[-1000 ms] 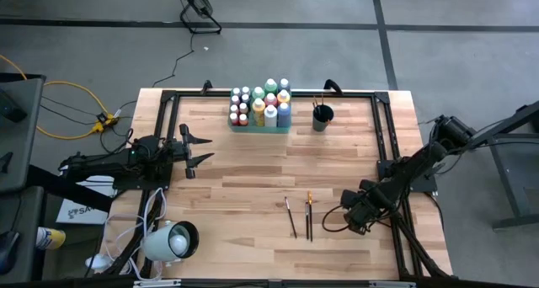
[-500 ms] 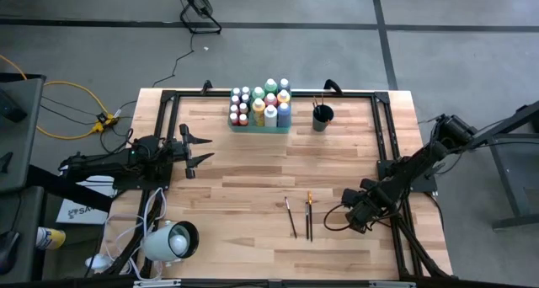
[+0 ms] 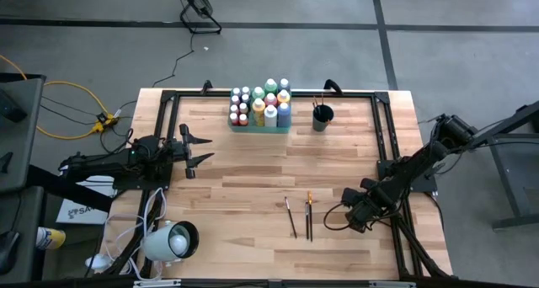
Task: Pick & Place Paint Supplies
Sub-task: Put the silver paint brush into the green cup
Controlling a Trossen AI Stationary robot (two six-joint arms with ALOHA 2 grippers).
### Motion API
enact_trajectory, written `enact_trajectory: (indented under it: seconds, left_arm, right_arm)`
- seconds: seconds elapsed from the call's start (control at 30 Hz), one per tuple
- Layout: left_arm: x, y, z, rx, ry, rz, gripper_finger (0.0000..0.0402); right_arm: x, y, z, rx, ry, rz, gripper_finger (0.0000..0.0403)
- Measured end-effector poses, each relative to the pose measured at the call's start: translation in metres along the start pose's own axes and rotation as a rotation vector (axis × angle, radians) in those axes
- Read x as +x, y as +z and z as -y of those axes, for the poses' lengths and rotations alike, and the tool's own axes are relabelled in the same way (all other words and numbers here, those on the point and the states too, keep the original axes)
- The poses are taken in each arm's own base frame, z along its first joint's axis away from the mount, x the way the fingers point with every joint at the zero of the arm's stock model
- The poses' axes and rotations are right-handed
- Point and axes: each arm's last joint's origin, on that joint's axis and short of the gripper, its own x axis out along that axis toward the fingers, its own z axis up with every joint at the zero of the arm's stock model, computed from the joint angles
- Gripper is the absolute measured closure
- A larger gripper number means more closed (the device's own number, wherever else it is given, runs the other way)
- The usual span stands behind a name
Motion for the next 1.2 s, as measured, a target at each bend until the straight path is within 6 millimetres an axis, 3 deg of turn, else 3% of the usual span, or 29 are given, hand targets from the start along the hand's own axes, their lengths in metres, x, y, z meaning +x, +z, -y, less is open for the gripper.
enact_trajectory:
  seconds: [0.23, 0.43, 0.8, 1.0, 1.2]
  left_arm:
    - [0.0, 0.0, 0.0, 0.0, 0.0, 0.0, 0.0203]
    - [0.0, 0.0, 0.0, 0.0, 0.0, 0.0, 0.0203]
    - [0.0, 0.0, 0.0, 0.0, 0.0, 0.0, 0.0203]
    - [0.0, 0.0, 0.0, 0.0, 0.0, 0.0, 0.0203]
    - [0.0, 0.0, 0.0, 0.0, 0.0, 0.0, 0.0203]
  right_arm:
    - [0.0, 0.0, 0.0, 0.015, 0.001, 0.0, 0.0399]
    - [-0.001, 0.001, 0.0, 0.161, 0.005, 0.024, 0.0399]
    - [-0.027, 0.012, -0.001, 0.362, 0.051, 0.231, 0.04]
    - [-0.051, 0.034, 0.008, 0.477, 0.071, 0.471, 0.04]
    - [-0.09, 0.069, 0.026, 0.492, -0.026, 0.828, 0.04]
